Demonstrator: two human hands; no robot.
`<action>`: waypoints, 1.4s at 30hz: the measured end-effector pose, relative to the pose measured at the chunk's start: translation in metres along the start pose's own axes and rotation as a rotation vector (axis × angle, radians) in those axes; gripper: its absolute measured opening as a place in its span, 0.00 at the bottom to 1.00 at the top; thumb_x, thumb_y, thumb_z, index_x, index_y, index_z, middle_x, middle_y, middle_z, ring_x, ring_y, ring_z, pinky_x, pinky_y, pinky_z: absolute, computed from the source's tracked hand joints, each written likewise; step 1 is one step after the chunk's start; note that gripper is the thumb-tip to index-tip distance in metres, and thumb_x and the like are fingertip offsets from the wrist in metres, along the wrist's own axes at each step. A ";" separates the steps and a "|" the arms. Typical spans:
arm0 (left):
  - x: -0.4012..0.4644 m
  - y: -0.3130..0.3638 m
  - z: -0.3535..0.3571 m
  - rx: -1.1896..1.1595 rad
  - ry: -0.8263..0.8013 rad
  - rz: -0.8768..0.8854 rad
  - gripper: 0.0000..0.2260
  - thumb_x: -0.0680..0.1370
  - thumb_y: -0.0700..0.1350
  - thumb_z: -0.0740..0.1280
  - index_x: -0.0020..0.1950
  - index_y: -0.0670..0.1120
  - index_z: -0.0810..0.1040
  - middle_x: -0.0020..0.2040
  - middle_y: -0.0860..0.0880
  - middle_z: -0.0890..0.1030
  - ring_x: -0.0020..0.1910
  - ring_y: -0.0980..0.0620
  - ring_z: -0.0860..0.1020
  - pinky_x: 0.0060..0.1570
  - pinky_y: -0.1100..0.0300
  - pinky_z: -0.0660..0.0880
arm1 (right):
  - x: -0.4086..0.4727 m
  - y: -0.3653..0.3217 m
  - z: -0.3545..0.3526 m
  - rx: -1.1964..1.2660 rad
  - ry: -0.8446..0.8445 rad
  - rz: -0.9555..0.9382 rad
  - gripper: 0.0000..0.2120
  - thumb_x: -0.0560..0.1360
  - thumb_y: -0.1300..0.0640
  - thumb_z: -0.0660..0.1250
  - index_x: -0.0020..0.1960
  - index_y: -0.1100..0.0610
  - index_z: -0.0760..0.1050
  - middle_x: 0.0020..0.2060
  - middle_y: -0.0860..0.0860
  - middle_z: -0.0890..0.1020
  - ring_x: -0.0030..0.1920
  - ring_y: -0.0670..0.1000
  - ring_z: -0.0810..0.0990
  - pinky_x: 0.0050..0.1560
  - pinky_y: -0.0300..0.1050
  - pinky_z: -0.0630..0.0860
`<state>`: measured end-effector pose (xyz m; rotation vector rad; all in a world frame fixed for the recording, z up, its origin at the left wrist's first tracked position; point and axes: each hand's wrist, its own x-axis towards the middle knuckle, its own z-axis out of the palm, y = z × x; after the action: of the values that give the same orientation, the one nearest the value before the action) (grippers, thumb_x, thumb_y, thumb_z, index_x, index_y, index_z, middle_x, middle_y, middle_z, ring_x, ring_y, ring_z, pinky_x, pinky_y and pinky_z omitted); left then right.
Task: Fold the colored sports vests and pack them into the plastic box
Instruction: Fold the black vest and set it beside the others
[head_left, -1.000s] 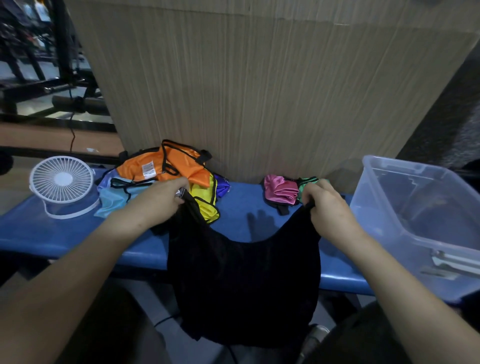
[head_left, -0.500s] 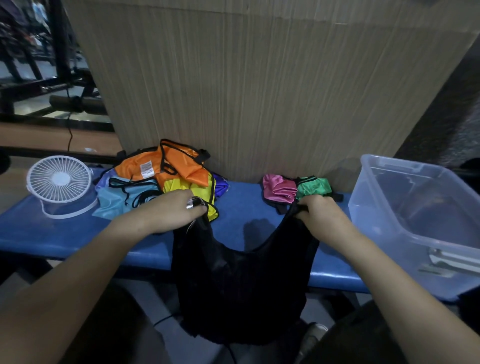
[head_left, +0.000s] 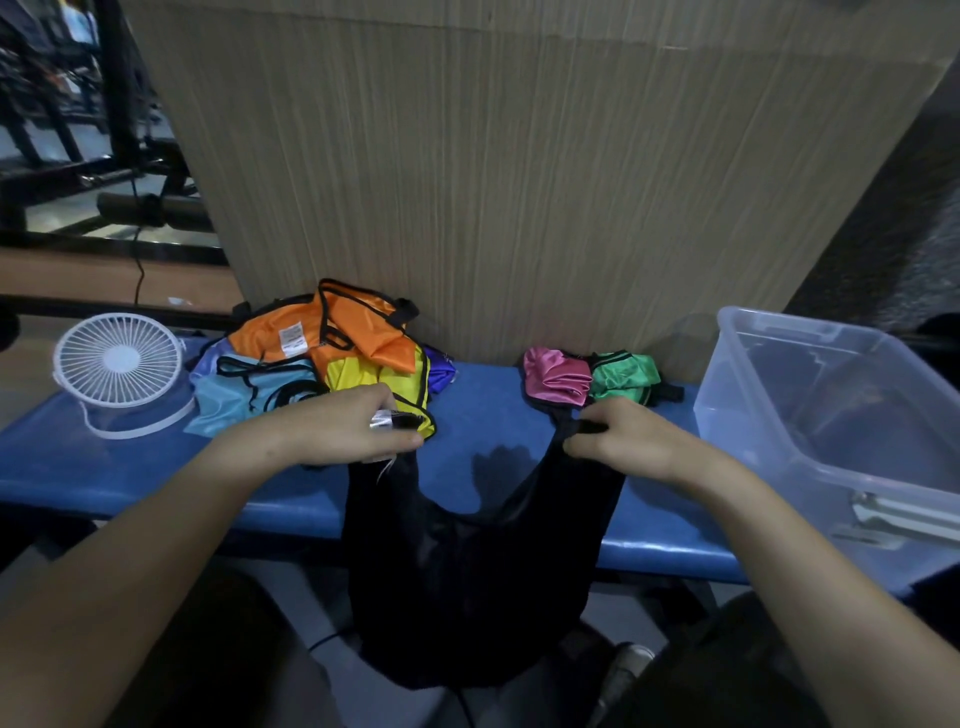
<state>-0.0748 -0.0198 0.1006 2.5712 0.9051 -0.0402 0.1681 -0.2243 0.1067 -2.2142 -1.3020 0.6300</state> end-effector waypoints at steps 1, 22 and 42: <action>0.000 0.000 -0.001 -0.021 -0.013 -0.016 0.14 0.79 0.60 0.65 0.52 0.49 0.73 0.46 0.50 0.79 0.44 0.51 0.76 0.42 0.55 0.69 | -0.001 0.000 -0.001 0.012 -0.012 0.000 0.15 0.73 0.55 0.69 0.31 0.54 0.69 0.26 0.47 0.70 0.29 0.47 0.69 0.36 0.46 0.64; 0.001 0.040 0.022 -0.214 0.319 0.016 0.09 0.77 0.53 0.70 0.38 0.52 0.82 0.29 0.60 0.78 0.34 0.60 0.77 0.35 0.60 0.70 | -0.005 -0.028 0.035 0.478 0.036 0.109 0.11 0.77 0.65 0.62 0.36 0.64 0.72 0.29 0.61 0.72 0.18 0.55 0.69 0.21 0.44 0.69; -0.003 0.082 0.060 -0.194 0.421 0.089 0.04 0.76 0.49 0.69 0.43 0.51 0.77 0.36 0.54 0.80 0.39 0.53 0.79 0.39 0.54 0.77 | -0.006 -0.052 0.077 0.968 -0.065 0.247 0.15 0.82 0.65 0.53 0.59 0.77 0.70 0.29 0.66 0.78 0.27 0.61 0.81 0.31 0.53 0.81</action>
<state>-0.0213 -0.1025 0.0767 2.4716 0.8833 0.6037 0.0844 -0.1935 0.0799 -1.5317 -0.5281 1.1325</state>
